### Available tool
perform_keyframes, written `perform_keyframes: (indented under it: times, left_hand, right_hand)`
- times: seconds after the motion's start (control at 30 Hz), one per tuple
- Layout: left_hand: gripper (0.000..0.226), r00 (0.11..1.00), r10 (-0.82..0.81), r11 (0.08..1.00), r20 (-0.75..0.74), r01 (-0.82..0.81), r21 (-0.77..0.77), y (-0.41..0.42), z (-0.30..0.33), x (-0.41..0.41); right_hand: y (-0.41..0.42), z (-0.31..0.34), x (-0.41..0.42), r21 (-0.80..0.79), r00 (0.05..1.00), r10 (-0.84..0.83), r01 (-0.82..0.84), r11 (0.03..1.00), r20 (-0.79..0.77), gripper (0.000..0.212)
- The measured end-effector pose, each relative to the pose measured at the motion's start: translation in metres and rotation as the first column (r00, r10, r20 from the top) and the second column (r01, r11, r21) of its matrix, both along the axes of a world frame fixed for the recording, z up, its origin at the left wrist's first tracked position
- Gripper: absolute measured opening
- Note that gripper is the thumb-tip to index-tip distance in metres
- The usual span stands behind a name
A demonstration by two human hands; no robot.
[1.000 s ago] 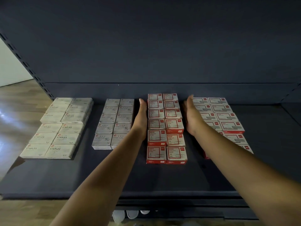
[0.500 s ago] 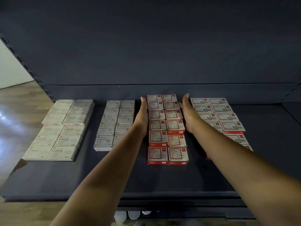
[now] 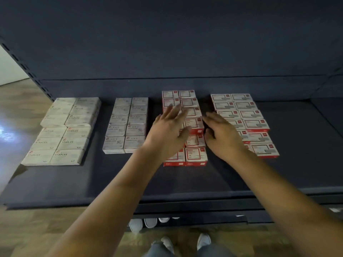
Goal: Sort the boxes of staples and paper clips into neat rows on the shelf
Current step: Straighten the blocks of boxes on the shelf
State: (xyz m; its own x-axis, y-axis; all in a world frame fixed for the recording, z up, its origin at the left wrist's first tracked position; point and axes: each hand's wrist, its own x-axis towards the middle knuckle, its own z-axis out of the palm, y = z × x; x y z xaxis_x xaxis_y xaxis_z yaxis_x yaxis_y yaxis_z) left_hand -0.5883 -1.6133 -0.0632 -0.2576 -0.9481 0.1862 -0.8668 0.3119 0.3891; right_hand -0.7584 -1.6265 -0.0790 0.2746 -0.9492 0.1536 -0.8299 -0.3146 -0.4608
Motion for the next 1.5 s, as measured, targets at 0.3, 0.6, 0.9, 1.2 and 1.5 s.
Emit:
perform_keyframes:
  times: [0.3,0.6,0.9,1.2,1.5]
  left_hand:
    - [0.044,0.962,-0.244,0.969,-0.127,0.236,-0.071,0.044,-0.04,-0.103]
    - [0.026,1.0,0.004,0.971,-0.02,-0.008,-0.24,0.033,-0.075,-0.155]
    - [0.024,0.999,0.028,0.946,-0.034,-0.037,-0.322,0.027,-0.085,-0.155]
    - [0.078,0.95,0.103,0.98,-0.296,-0.149,-0.135,0.018,-0.077,-0.157]
    - [0.059,0.407,0.415,0.883,-0.814,0.032,0.467,0.006,-0.057,-0.16]
  right_hand:
    - [0.03,-0.029,-0.11,-0.18,0.975,0.067,-0.028,0.983,0.214,0.033]
    - [0.021,-0.052,-0.184,-0.186,0.988,0.082,-0.057,0.981,0.132,0.049]
    - [0.004,-0.063,-0.178,-0.243,0.963,0.221,-0.181,0.953,0.152,0.027]
    - [0.003,-0.047,-0.178,0.0,0.913,-0.007,0.007,1.0,0.408,0.045]
    - [-0.007,-0.044,-0.168,0.32,0.804,-0.199,0.011,0.947,0.561,0.058]
